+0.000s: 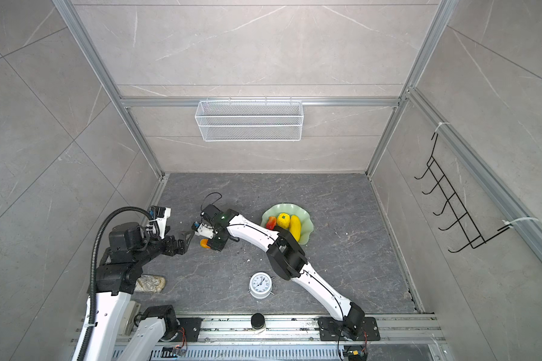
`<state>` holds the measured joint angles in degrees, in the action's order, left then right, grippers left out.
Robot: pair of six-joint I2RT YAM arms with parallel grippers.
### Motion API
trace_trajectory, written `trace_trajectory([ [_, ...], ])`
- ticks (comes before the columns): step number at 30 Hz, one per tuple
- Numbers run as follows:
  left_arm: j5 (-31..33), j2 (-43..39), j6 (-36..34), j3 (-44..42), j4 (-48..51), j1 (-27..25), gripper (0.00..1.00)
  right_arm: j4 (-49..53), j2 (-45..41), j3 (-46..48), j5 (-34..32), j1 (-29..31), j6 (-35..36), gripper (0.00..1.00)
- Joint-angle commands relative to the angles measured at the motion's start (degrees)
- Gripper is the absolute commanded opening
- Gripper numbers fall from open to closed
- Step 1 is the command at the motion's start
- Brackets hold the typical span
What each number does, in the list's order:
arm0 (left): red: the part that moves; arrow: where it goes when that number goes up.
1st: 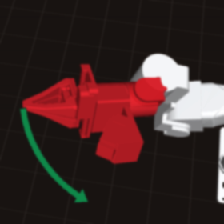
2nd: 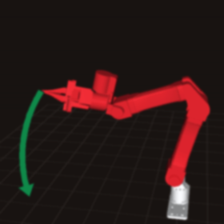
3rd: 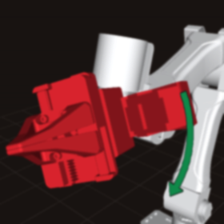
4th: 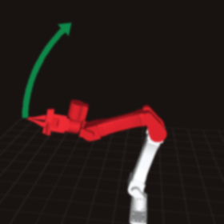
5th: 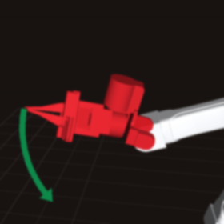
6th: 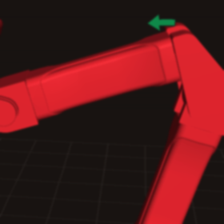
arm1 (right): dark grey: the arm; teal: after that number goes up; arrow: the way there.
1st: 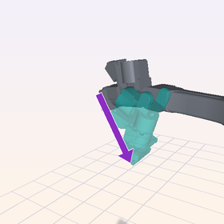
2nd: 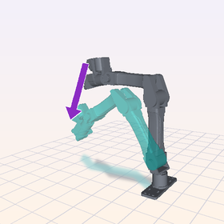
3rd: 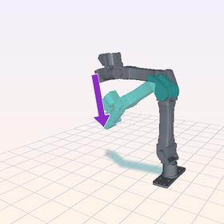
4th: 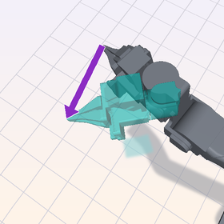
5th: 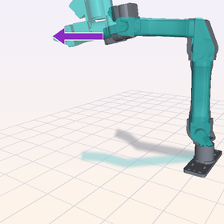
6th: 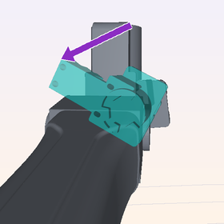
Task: Place and organize the fake fruits in the fruit bowl
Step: 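Carry the second mango with the right gripper into the bowl and release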
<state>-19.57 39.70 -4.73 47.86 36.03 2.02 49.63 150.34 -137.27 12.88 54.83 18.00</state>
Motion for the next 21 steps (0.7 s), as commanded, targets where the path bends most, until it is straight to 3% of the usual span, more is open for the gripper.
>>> trace_trajectory([
  [1,0.18,-0.57,-0.26,0.74,0.13,0.31,1.0,-0.45,-7.08,5.01,0.82,-0.29,-0.31,0.17],
  [10,0.08,-1.96,-0.19,0.55,0.18,0.31,1.0,-14.54,-32.47,35.17,2.01,-8.37,-4.96,0.12],
  [16,-0.9,-2.43,-0.03,0.66,0.2,0.35,1.0,-18.58,-50.61,55.05,-5.84,-19.14,-10.77,0.09],
  [21,-1.19,-2.54,-0.06,0.74,-0.04,0.3,1.0,-17.69,-56.59,63.68,-11.5,-28.99,-14.93,0.07],
])
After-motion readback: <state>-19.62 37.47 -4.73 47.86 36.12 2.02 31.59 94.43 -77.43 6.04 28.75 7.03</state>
